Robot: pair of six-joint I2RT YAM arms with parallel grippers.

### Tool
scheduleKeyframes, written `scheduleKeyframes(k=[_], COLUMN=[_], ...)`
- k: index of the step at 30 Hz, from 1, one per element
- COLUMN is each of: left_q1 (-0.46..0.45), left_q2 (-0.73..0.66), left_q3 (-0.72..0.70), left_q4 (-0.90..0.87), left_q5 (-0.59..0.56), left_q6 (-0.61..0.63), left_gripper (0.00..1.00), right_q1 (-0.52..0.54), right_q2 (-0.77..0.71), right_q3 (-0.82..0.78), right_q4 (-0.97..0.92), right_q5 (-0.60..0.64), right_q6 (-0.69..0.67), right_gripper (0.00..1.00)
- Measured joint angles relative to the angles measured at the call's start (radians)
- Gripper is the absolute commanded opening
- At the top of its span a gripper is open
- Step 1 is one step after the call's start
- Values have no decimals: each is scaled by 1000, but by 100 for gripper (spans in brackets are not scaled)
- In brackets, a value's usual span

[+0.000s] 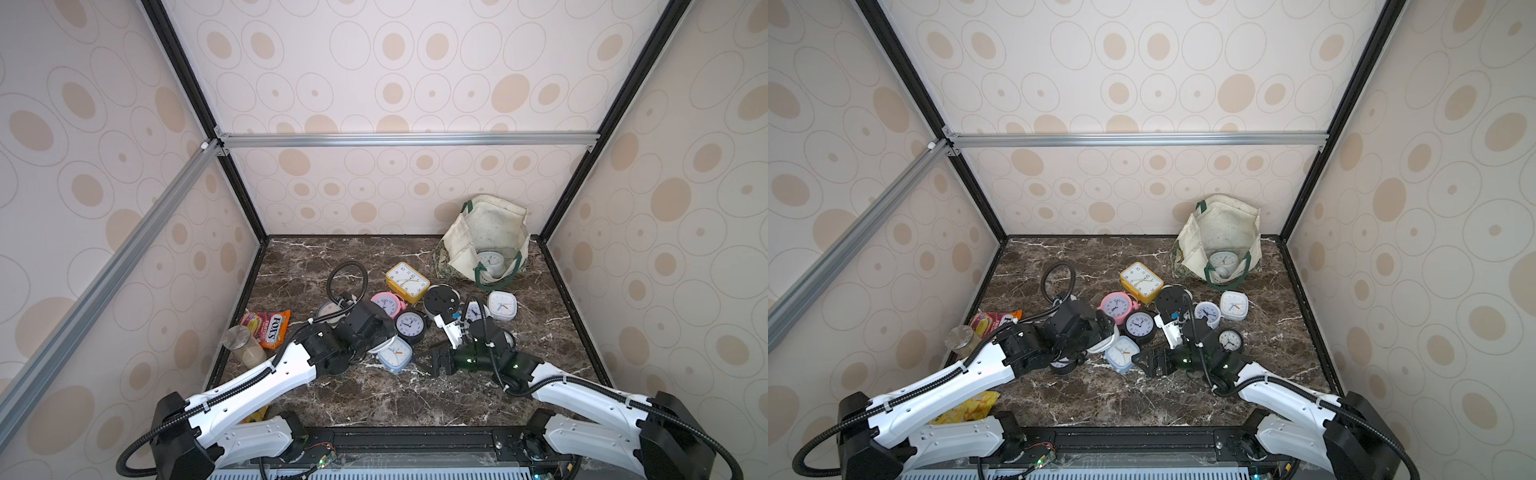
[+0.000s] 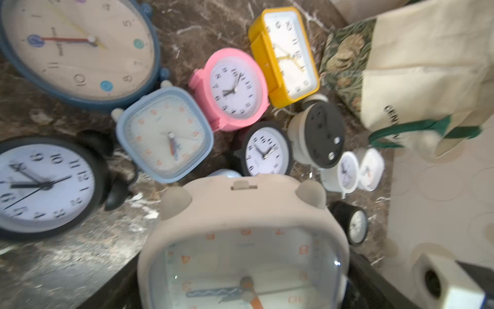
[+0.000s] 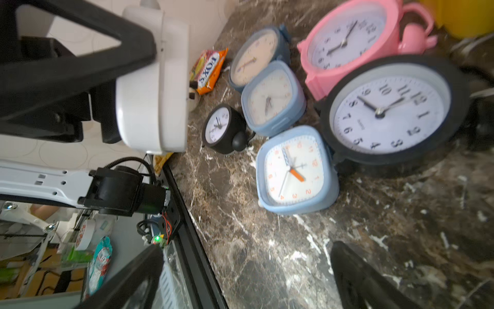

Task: Put the alarm clock into the canvas bag
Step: Pick up the alarm from the center of the board, then place the alarm at the canvas bag.

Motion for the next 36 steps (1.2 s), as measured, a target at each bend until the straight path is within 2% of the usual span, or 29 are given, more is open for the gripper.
scheduleKeyframes(k=[4,10,15,19,24,27,32,36], left_q1=[8,8,13,14,24,27,35,36], left_q2=[56,94,69,45,35,35,36,42], left_q3=[45,55,41,33,29,23,22,22], left_q4=[101,193,234,236,251,257,265,277], left_q5=[27,67,71,71,71,72,75,80], left_q6=[0,-6,-28,-36,-37,-37,-37,-37], left_gripper=[78,78,78,78,78,78,79,79], right_q1=[0,12,16,17,17,17,17,17], right_q2=[15,174,227,273,303,303,292,270], right_q3=[-2,63,109,159,176,176,176,183], right_q4=[134,326,428,492,512,505,469,426], right_q5=[81,114,144,130,100,84,79,76], right_q6=[-8,-11,0,24,51,61,75,77], right_gripper=[100,100,95,87,79,77,68,65])
